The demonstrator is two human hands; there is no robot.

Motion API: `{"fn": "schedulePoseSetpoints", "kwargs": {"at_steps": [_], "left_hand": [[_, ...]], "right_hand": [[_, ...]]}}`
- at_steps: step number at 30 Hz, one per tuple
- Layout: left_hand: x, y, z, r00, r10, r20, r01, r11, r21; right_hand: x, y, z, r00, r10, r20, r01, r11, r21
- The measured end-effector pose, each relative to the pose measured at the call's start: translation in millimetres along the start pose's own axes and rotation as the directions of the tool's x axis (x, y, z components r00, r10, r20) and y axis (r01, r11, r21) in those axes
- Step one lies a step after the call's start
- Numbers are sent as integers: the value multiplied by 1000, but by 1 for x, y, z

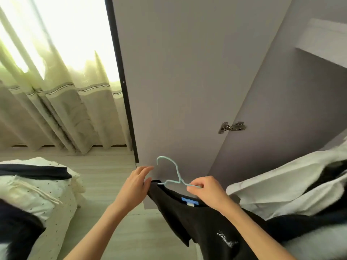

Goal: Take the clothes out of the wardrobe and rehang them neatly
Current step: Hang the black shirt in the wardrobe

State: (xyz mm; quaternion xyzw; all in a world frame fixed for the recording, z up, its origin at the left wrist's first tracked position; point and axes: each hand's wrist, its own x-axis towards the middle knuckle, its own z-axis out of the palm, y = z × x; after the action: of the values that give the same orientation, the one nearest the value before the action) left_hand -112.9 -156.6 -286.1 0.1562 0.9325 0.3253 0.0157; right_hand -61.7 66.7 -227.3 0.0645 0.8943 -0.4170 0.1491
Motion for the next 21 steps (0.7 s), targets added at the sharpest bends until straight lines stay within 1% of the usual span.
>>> {"fn": "schedulePoseSetpoints", "kwargs": {"at_steps": [3,6,8,10,12,14,16,18,21], "left_hand": [[-23,-35,-20,996,-84,4,83,996,36],[-54,-63,-46,986,-167,-12,167,986,-3],[-74,-78,-67,979,-197,-47,196,980,-29],[-93,-94,-88,969,-209,-130,208,978,-21],[-114,-112,-105,934,-220,-280,239,971,33],[-135,-128,-119,860,-252,-444,301,952,43],[-158,-140,-132,772,-300,-560,374,927,18],[-183,-150,-143,686,-334,-646,440,898,3],[-214,-158,-157,533,-414,-737,556,828,-63]], "right_hand": [[8,-31,21,995,-99,7,99,993,-56],[17,-66,49,981,-195,19,196,979,-49],[24,-91,68,960,-278,42,280,959,-45],[34,-113,91,937,-346,55,347,938,-20],[43,-132,117,916,-397,62,397,918,9],[51,-152,144,879,-468,92,469,883,16],[55,-174,169,815,-561,148,567,824,4],[58,-196,192,746,-627,224,644,765,0],[62,-230,226,642,-695,322,726,687,37]]}}
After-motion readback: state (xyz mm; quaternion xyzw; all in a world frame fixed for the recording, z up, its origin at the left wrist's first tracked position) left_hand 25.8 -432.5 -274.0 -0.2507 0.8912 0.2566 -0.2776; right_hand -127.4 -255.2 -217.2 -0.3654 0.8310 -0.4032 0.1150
